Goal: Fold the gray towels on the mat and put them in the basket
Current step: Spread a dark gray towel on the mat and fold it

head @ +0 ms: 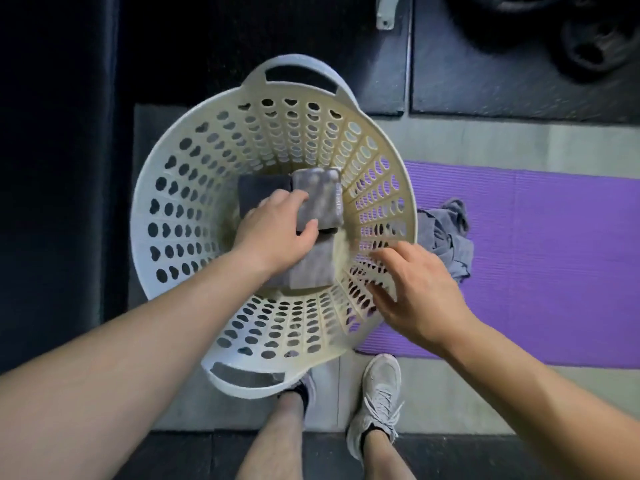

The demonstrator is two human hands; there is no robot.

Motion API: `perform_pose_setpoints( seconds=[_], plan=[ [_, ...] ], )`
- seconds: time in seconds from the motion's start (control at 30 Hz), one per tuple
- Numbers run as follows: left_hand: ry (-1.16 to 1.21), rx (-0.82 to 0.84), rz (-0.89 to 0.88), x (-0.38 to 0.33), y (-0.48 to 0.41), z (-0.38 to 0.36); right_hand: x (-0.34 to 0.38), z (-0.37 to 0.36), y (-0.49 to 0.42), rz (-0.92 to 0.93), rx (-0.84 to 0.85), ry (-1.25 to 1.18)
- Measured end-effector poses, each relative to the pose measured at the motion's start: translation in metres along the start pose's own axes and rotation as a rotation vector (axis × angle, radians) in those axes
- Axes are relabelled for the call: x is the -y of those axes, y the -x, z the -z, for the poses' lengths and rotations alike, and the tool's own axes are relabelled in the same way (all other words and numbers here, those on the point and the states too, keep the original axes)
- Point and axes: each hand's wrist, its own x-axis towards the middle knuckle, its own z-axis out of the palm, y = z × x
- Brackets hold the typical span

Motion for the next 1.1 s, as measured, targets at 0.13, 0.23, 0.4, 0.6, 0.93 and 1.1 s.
perform_pose_setpoints(
  seconds=[0.13,0.23,0.4,0.6,0.93,1.1],
  plan=[
    [-0.047,0.019,-0.094,-0.067,0.008,0.014,-0.031,0.031,0.064,-0.068,-0.042,0.013],
    [-0.090,0.021,-0.137,-0.112,0.017,0.013,-0.060,0.042,0.101,-0.128,-0.034,0.034],
    [-0.171,0.011,-0.198,-0.182,0.029,-0.018,-0.114,0.044,0.144,-0.167,0.007,0.029],
    [-0.294,0.039,-0.164,-0.227,0.035,-0.100,-0.186,0.014,0.166,-0.113,0.064,0.019],
    [-0.356,0.206,0.093,-0.206,0.001,-0.236,-0.297,-0.078,0.144,-0.038,0.169,0.077],
    [-0.310,0.197,0.142,-0.181,-0.020,-0.300,-0.324,-0.135,0.101,-0.012,0.175,0.063]
  ],
)
